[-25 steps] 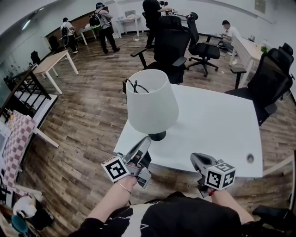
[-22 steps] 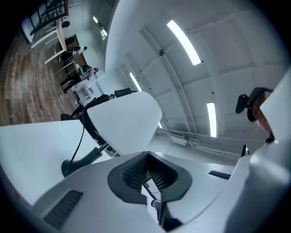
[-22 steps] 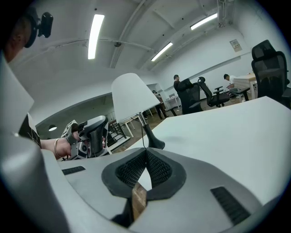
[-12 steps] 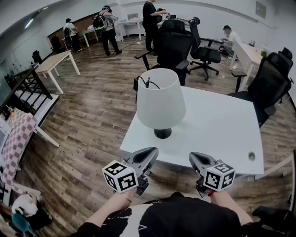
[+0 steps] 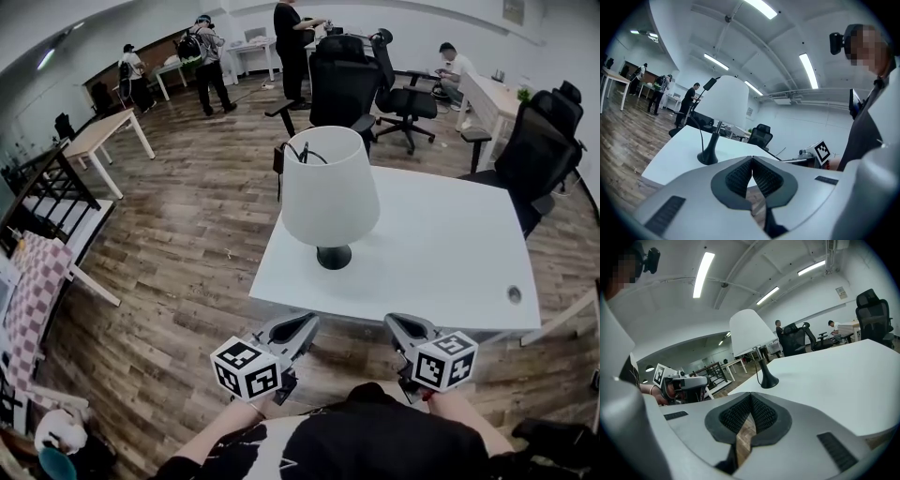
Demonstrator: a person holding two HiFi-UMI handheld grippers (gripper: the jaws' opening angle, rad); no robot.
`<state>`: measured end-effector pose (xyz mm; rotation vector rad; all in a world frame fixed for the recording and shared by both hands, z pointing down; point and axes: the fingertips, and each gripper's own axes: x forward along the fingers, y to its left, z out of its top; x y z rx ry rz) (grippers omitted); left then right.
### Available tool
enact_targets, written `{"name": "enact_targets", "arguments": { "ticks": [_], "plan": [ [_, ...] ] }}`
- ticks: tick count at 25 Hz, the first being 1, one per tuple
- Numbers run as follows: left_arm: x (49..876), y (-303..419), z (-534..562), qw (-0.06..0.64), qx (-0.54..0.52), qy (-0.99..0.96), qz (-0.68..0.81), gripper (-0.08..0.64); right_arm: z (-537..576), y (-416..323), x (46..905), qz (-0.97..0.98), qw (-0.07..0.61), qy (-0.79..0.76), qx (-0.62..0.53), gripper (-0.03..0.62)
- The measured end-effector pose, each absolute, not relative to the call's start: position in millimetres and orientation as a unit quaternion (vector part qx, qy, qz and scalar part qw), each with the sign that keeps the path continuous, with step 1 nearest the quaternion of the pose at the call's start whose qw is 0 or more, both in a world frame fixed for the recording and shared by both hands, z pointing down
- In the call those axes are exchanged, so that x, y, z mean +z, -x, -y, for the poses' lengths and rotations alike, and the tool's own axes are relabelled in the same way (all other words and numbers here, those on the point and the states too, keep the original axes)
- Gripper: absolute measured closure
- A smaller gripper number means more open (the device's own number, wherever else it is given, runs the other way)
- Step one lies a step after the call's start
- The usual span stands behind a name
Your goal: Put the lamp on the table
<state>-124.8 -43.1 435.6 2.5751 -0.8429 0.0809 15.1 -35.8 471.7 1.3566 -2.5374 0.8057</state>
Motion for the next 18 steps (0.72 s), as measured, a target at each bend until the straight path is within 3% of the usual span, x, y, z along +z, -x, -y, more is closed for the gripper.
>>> {"name": "enact_targets", "arguments": {
  "ticks": [18],
  "plan": [
    [486, 137, 15, 0.255, 0.061, -0.919, 0.294, 0.546, 3, -37, 505, 0.826, 0.138, -0.472, 0.276, 0.577]
  ]
}}
